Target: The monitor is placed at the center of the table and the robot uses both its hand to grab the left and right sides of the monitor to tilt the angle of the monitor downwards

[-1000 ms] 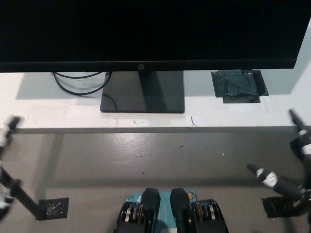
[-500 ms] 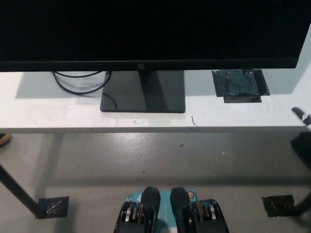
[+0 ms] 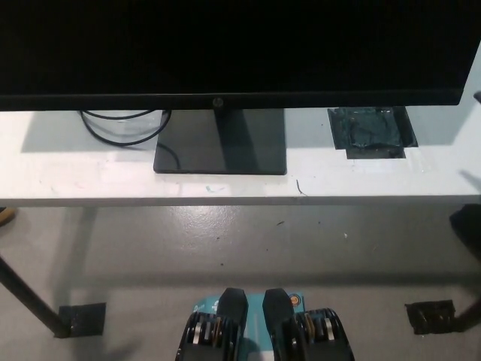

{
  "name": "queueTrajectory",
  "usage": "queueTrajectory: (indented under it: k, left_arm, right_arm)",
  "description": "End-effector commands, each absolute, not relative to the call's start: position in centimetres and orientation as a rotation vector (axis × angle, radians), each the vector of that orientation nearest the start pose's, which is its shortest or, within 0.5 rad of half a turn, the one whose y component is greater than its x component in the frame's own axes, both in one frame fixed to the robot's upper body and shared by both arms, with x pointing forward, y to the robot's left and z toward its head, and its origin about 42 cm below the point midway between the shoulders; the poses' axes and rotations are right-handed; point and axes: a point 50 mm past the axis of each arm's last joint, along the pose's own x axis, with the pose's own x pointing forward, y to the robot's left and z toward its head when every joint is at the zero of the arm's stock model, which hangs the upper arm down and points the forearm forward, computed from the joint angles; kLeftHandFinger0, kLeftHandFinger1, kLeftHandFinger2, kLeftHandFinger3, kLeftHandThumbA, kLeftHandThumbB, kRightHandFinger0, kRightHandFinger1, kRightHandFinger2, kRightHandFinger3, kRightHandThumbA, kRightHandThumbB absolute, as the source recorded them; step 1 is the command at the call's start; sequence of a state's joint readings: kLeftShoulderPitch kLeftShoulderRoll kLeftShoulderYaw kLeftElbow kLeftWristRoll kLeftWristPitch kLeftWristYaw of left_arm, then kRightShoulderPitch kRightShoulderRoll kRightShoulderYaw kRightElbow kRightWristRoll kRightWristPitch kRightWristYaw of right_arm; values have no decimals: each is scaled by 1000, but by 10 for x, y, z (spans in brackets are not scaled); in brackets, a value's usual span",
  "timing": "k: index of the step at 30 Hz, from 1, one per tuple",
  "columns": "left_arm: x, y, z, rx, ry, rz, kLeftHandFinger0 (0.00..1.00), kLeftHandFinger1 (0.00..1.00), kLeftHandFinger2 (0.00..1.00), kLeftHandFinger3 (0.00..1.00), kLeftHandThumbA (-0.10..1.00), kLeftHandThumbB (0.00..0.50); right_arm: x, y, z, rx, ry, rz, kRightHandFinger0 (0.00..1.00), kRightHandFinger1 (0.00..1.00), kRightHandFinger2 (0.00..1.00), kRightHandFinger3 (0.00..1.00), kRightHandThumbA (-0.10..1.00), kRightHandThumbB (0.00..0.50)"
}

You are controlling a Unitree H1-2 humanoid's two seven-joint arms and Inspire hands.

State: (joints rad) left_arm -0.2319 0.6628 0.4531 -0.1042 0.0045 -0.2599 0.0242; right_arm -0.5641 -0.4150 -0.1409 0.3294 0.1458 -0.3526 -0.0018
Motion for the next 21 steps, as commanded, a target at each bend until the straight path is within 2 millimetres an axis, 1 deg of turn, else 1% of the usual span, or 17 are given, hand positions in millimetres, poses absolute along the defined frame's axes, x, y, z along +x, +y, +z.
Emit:
queueTrajectory:
  k: [1, 2, 3, 4, 7, 8, 9, 12, 13, 14, 15, 16, 19, 20, 21]
  left_arm:
    - [302, 483, 370, 733, -701, 385, 1000, 1000, 1000, 1000, 1000, 500]
    - [302, 483, 370, 733, -700, 385, 1000, 1000, 1000, 1000, 1000, 500]
    - [313, 491, 374, 739, -679, 378, 1000, 1000, 1000, 1000, 960, 445]
    - [327, 502, 380, 748, -647, 370, 1000, 1000, 1000, 1000, 909, 437]
    - [328, 503, 380, 749, -647, 368, 1000, 1000, 1000, 1000, 906, 437]
    - [346, 517, 385, 802, -578, 391, 1000, 1000, 1000, 1000, 932, 440]
    - [351, 521, 386, 814, -560, 396, 1000, 1000, 1000, 1000, 937, 440]
    - [352, 521, 386, 816, -561, 395, 1000, 1000, 1000, 1000, 938, 440]
    - [373, 531, 391, 819, -544, 401, 1000, 1000, 1000, 1000, 926, 432]
    - [378, 533, 392, 821, -530, 394, 1000, 1000, 1000, 1000, 936, 427]
    - [383, 534, 392, 812, -516, 386, 1000, 1000, 1000, 1000, 948, 437]
    - [389, 536, 392, 809, -504, 382, 1000, 1000, 1000, 1000, 956, 431]
    - [391, 537, 393, 811, -507, 380, 1000, 1000, 1000, 1000, 958, 431]
    - [400, 538, 391, 798, -482, 366, 1000, 1000, 1000, 1000, 989, 441]
    - [409, 540, 390, 786, -469, 344, 1000, 1000, 1000, 1000, 1000, 424]
  right_arm:
    - [454, -363, 313, -213, -695, 9, 1000, 1000, 1000, 1000, 1000, 430]
    - [454, -364, 313, -212, -696, 11, 1000, 1000, 1000, 1000, 1000, 430]
    - [461, -363, 318, -223, -683, 41, 1000, 1000, 1000, 1000, 1000, 463]
    - [470, -363, 326, -240, -663, 83, 1000, 1000, 1000, 1000, 977, 470]
    - [471, -364, 325, -239, -664, 90, 1000, 1000, 1000, 1000, 975, 471]
    - [479, -362, 342, -221, -630, 168, 1000, 1000, 1000, 1000, 972, 498]
    - [481, -362, 347, -211, -616, 190, 1000, 1000, 1000, 1000, 970, 500]
    - [481, -362, 347, -209, -614, 196, 1000, 1000, 1000, 1000, 969, 500]
    - [487, -360, 363, -206, -594, 264, 1000, 1000, 1000, 1000, 965, 493]
    - [489, -360, 367, -204, -585, 280, 1000, 1000, 1000, 1000, 962, 494]
    - [492, -358, 369, -206, -578, 291, 1000, 1000, 1000, 1000, 959, 498]
    - [495, -357, 371, -212, -569, 308, 1000, 1000, 1000, 1000, 960, 500]
    - [495, -357, 371, -210, -566, 314, 1000, 1000, 1000, 1000, 962, 500]
    - [498, -354, 372, -207, -531, 346, 1000, 1000, 1000, 1000, 964, 491]
    - [501, -349, 374, -223, -508, 383, 1000, 1000, 1000, 1000, 968, 485]
